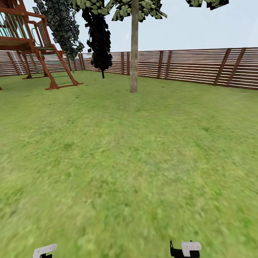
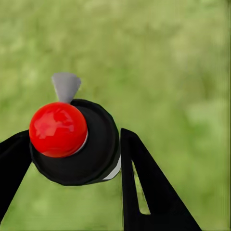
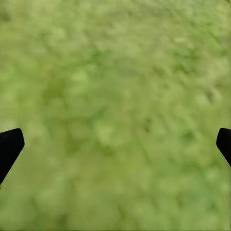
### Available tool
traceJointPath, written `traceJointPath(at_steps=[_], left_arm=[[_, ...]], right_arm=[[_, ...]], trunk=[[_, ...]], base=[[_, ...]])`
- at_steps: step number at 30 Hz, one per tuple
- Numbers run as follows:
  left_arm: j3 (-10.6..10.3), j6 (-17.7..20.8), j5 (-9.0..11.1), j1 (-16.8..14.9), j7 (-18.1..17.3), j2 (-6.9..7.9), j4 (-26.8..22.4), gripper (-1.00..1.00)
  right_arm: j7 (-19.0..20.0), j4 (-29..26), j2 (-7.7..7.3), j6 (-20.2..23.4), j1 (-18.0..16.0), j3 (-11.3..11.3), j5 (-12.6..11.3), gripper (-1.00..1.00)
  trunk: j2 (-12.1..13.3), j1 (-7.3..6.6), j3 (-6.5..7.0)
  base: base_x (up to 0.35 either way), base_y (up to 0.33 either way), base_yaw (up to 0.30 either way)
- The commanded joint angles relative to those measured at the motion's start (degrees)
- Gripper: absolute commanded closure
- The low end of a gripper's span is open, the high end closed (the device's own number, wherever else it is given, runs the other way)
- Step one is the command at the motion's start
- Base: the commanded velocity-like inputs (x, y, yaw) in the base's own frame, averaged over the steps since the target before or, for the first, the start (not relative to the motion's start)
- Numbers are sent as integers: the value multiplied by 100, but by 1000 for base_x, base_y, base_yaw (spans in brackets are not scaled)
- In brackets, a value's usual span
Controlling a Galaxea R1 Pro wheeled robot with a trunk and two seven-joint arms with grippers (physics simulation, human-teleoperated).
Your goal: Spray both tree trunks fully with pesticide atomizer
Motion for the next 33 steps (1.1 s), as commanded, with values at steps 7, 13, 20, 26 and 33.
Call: traceJointPath(at_steps=[7,13,20,26,33], left_arm=[[3,0,0,0,1,2,-1,100],[3,0,0,0,1,2,-2,100],[2,0,0,0,1,3,-2,100],[3,0,0,-2,1,3,-2,100],[1,0,0,-1,1,3,-2,100]], right_arm=[[-1,0,0,0,0,-2,0,-100],[-2,0,0,0,0,1,0,-100],[-3,0,0,0,0,0,0,-100],[-1,0,0,0,0,-1,0,-100],[-1,0,0,0,0,0,0,-100]], trunk=[[0,0,0],[0,0,0],[0,0,0],[0,0,0],[0,0,0]], base=[[339,0,0],[339,0,0],[339,0,0],[338,0,0],[339,0,0]])
